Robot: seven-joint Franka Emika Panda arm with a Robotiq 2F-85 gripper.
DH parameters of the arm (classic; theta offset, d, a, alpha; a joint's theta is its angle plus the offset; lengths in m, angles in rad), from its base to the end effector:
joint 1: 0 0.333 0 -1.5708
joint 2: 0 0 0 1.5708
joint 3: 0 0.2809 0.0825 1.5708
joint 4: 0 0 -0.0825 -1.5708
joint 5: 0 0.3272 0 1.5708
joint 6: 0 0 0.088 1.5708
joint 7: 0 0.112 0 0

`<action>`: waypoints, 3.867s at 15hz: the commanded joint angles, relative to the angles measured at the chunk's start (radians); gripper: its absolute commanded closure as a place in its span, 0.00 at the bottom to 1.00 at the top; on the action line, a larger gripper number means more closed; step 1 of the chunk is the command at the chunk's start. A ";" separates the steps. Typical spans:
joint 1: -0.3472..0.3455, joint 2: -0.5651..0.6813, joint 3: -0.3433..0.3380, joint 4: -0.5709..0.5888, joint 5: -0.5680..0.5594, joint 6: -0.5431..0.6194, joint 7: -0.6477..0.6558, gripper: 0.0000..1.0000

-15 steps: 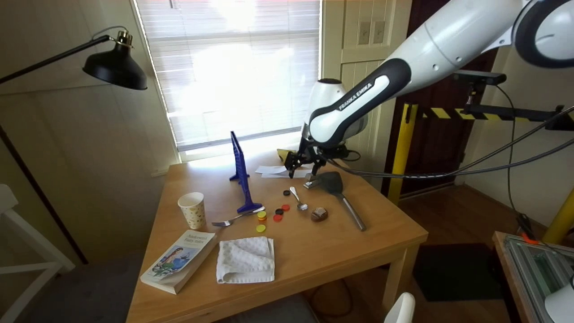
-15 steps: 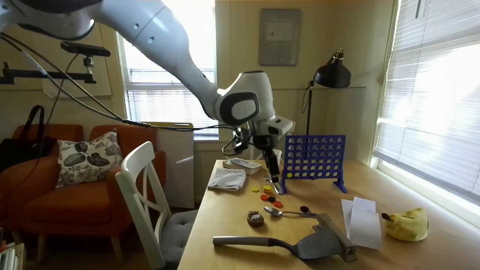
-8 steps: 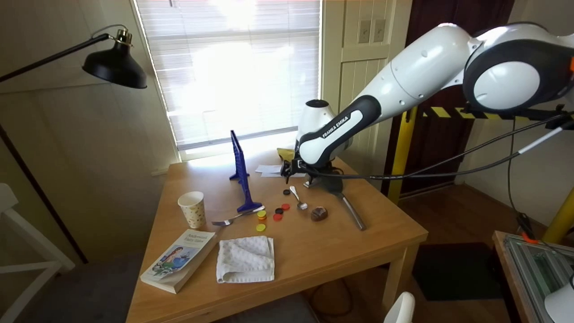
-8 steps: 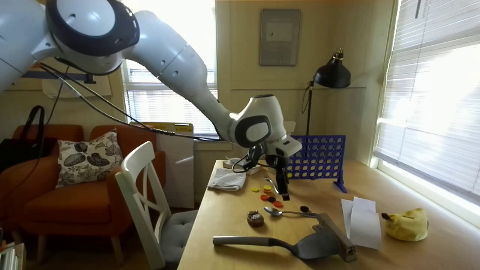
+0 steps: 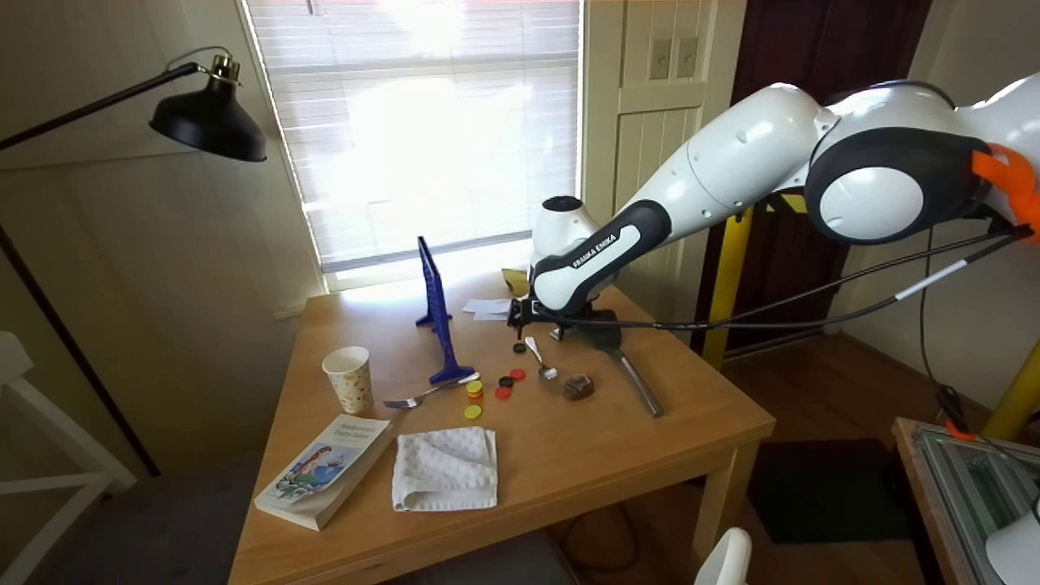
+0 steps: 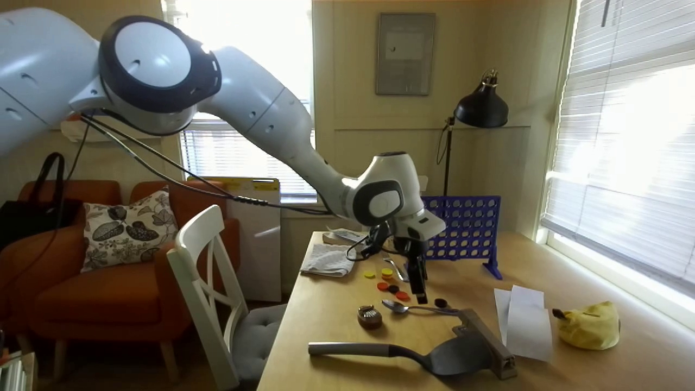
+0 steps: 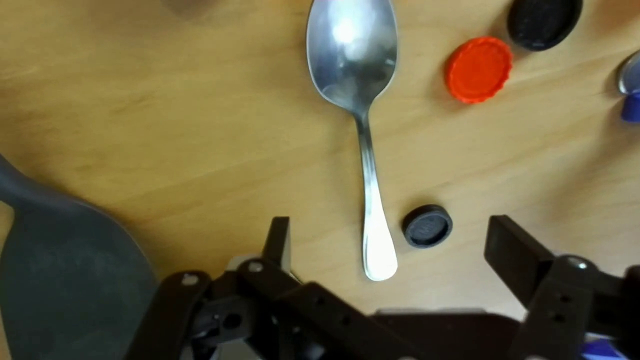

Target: Use the silver spoon to move one orange chip.

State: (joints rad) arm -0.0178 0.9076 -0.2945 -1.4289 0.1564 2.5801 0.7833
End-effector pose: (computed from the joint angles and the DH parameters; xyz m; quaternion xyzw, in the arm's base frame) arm 0.6601 -0.1687 0.2046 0.8488 -0.5064 0.1504 0.0220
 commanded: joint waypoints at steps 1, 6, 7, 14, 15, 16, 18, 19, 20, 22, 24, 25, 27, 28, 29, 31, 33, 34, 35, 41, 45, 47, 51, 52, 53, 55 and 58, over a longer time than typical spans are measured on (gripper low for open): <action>-0.016 0.049 0.007 0.087 -0.023 -0.088 0.024 0.00; -0.036 0.079 0.025 0.132 -0.015 -0.105 0.009 0.00; -0.037 0.086 0.026 0.140 -0.017 -0.109 0.010 0.00; -0.057 0.119 0.040 0.170 -0.013 -0.123 -0.005 0.46; -0.060 0.121 0.045 0.172 -0.011 -0.123 -0.010 0.53; -0.061 0.122 0.046 0.172 -0.011 -0.123 -0.012 0.61; -0.065 0.126 0.053 0.177 -0.010 -0.125 -0.018 0.75; -0.066 0.128 0.055 0.180 -0.010 -0.128 -0.020 0.81; -0.067 0.129 0.057 0.180 -0.011 -0.129 -0.024 0.88; -0.068 0.128 0.062 0.178 -0.012 -0.140 -0.038 0.99; -0.067 0.119 0.065 0.175 -0.013 -0.154 -0.053 1.00; -0.064 0.108 0.065 0.171 -0.011 -0.158 -0.054 0.98; -0.049 0.076 0.061 0.146 -0.015 -0.112 -0.058 0.98; -0.033 0.057 0.050 0.132 -0.026 -0.089 -0.056 0.98; -0.016 0.047 0.035 0.123 -0.042 -0.039 -0.057 0.98; -0.005 0.028 0.040 0.118 -0.048 0.032 -0.071 0.98; 0.013 0.035 0.030 0.106 -0.053 0.179 -0.071 0.98; 0.026 0.056 0.012 0.110 -0.056 0.252 -0.057 0.98; 0.032 0.078 -0.002 0.114 -0.052 0.328 -0.049 0.98; 0.051 0.158 -0.063 0.056 -0.015 0.658 -0.055 0.98; 0.038 0.167 -0.035 0.010 -0.028 0.739 -0.085 0.98; 0.043 0.171 -0.035 -0.004 -0.028 0.765 -0.092 0.98; 0.045 0.171 -0.028 -0.032 -0.042 0.771 -0.119 0.98; 0.042 0.170 -0.021 -0.040 -0.047 0.770 -0.129 0.98; 0.039 0.169 -0.013 -0.044 -0.050 0.768 -0.137 0.98; 0.036 0.167 -0.004 -0.053 -0.053 0.771 -0.150 0.98; 0.023 0.166 0.046 -0.051 0.056 0.785 -0.305 0.98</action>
State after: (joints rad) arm 0.0212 1.0855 -0.2943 -1.4634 0.1528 3.3333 0.5858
